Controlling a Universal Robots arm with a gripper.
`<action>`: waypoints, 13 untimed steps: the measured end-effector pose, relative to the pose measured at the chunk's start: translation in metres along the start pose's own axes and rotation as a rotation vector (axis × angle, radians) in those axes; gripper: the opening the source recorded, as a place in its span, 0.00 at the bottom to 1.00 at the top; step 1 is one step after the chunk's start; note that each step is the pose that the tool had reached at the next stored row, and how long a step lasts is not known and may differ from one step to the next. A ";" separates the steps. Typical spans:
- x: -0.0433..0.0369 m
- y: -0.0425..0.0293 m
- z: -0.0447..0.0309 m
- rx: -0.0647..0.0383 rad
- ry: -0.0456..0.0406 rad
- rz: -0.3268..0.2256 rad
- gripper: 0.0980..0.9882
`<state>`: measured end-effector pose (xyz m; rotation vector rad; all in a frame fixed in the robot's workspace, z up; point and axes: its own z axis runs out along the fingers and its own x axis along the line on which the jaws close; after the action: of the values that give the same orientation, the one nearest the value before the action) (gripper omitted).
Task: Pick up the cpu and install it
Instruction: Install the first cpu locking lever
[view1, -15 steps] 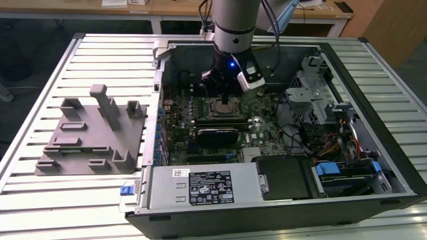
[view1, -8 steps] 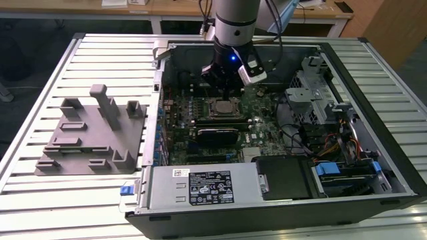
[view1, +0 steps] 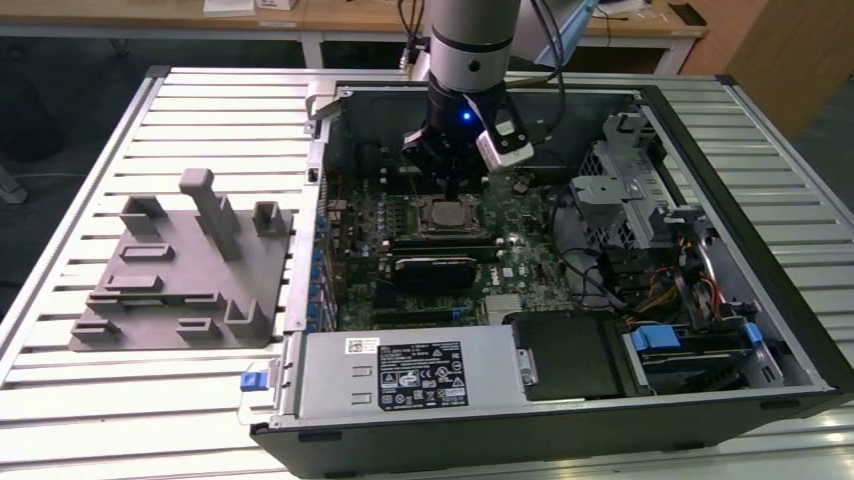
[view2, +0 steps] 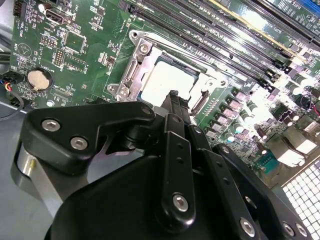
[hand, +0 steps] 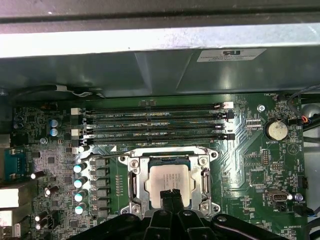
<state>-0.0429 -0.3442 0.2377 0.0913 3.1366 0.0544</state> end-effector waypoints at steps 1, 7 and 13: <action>0.0000 0.0000 0.0000 0.000 0.0000 0.000 0.01; 0.0000 0.0000 -0.0001 0.000 0.0000 0.000 0.01; 0.0010 -0.0001 -0.0002 0.000 0.0000 0.000 0.01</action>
<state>-0.0439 -0.3442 0.2379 0.0914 3.1367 0.0542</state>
